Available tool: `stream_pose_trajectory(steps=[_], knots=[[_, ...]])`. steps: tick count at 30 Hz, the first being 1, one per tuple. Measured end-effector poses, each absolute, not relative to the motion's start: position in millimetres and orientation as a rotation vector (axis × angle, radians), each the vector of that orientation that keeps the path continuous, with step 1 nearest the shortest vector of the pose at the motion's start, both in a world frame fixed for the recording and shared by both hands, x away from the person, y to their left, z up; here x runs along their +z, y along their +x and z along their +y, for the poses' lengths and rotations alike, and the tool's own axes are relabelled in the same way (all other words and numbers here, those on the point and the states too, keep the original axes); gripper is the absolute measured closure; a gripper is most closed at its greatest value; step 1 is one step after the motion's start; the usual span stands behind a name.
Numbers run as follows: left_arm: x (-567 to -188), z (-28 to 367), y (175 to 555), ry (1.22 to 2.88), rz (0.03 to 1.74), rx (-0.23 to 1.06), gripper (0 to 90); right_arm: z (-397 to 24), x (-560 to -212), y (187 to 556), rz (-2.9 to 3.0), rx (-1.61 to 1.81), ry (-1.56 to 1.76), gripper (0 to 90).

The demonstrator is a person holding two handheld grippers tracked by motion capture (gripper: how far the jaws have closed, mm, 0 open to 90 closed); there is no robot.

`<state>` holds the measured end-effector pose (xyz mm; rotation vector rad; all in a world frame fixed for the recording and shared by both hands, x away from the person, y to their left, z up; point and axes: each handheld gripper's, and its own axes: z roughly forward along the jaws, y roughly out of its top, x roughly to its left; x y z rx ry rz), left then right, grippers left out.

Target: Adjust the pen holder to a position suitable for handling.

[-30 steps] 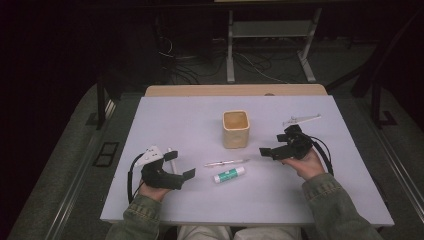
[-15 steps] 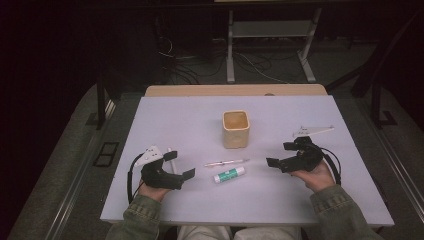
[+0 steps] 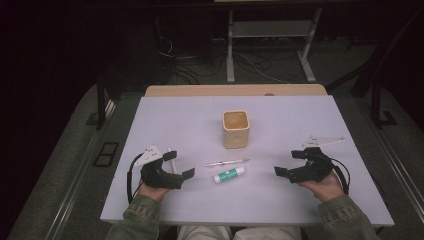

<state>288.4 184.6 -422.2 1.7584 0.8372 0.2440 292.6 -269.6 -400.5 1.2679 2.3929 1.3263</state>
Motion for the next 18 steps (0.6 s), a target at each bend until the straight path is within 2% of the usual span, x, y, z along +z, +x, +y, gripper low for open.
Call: stream_pose_trajectory(steps=[18], knots=[[-417, 192, 290, 1.737, 0.865, 0.249, 0.0, -284, -413, 268, 2.363, 1.318, 1.283, 0.4]])
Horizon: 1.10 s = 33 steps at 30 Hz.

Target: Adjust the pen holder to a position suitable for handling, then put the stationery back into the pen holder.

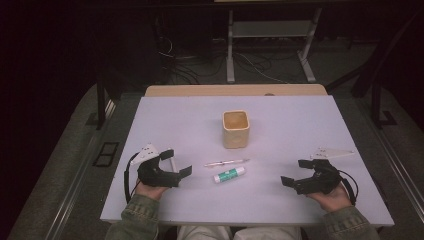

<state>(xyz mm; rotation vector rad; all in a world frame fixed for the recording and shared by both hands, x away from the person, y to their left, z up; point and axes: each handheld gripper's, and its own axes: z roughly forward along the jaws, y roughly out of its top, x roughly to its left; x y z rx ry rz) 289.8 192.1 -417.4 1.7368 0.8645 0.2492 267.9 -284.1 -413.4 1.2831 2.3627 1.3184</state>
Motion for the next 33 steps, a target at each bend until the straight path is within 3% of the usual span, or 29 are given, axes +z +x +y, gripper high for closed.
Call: stream_pose_trajectory(steps=[33], knots=[[-394, 191, 314, 1.821, 1.037, 0.163, 0.0, -285, -410, 261, 2.361, 1.318, 1.261, 0.4]])
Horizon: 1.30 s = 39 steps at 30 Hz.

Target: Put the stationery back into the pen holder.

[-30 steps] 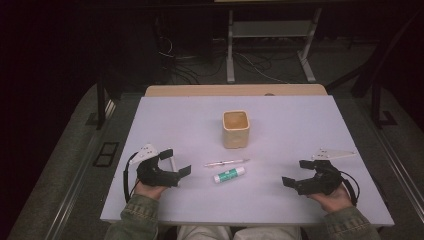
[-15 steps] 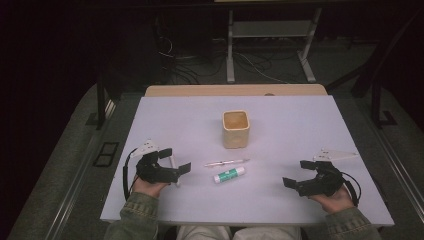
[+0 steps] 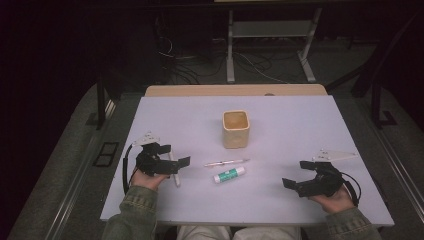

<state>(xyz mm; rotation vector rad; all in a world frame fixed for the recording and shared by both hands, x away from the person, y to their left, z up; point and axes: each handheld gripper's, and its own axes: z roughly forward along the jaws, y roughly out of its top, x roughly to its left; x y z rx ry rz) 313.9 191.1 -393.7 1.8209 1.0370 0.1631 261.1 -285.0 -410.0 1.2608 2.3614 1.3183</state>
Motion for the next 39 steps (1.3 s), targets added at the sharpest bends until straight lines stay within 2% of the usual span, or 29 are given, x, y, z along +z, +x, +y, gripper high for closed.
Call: stream_pose_trajectory(steps=[15, 21, 29, 39], knots=[[-401, 195, 335, 1.856, 1.156, 0.144, 0.0, -286, -412, 262, 2.377, 1.306, 1.259, 0.4], [-403, 200, 343, 1.836, 1.222, 0.128, 0.0, -286, -412, 262, 2.374, 1.308, 1.265, 0.4], [-409, 209, 352, 1.769, 1.325, 0.037, 0.0, -286, -412, 262, 2.382, 1.31, 1.258, 0.4], [-417, 214, 360, 1.749, 1.438, 0.013, 0.0, -286, -412, 262, 2.383, 1.315, 1.258, 0.4]])
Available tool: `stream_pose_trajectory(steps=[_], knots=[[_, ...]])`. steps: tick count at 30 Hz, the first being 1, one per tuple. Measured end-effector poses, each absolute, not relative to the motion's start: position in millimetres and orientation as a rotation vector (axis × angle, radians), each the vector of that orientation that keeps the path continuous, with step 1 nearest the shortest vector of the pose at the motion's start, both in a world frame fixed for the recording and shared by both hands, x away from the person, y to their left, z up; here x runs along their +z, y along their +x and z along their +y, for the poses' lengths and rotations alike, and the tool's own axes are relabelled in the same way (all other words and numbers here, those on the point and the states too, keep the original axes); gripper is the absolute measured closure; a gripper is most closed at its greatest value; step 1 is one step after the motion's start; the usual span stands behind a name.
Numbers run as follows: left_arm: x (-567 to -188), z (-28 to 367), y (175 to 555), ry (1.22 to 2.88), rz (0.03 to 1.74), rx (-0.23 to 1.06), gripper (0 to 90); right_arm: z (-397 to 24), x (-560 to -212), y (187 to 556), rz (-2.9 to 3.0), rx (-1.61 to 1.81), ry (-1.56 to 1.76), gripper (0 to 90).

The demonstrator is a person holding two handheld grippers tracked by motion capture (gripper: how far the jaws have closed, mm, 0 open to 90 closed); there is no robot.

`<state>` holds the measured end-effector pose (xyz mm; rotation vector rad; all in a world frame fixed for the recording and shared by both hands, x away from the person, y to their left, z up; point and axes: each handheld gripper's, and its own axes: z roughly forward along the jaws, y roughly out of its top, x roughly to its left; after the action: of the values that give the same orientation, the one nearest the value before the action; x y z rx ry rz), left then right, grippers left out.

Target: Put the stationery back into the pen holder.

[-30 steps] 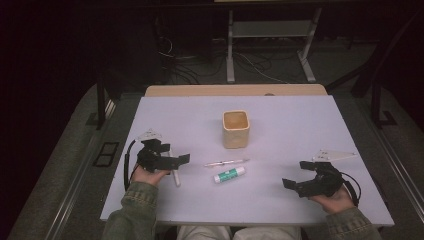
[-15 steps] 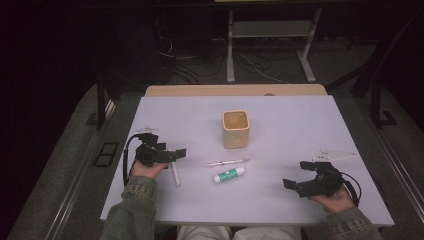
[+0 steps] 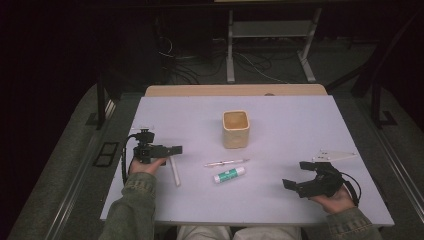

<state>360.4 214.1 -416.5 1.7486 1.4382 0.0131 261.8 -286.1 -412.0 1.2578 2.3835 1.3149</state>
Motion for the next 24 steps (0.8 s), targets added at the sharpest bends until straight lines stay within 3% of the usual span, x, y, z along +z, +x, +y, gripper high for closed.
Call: stream_pose_trajectory(steps=[6, 24], knots=[[-418.6, 214.4, 362.3, 1.729, 1.503, 0.004, 0.7, -285.9, -411.9, 261.4, 2.382, 1.315, 1.253, 0.4], [-425.0, 211.5, 362.6, 1.695, 1.63, 0.058, 18.6, -285.6, -412.1, 260.1, 2.374, 1.308, 1.241, 0.4]])
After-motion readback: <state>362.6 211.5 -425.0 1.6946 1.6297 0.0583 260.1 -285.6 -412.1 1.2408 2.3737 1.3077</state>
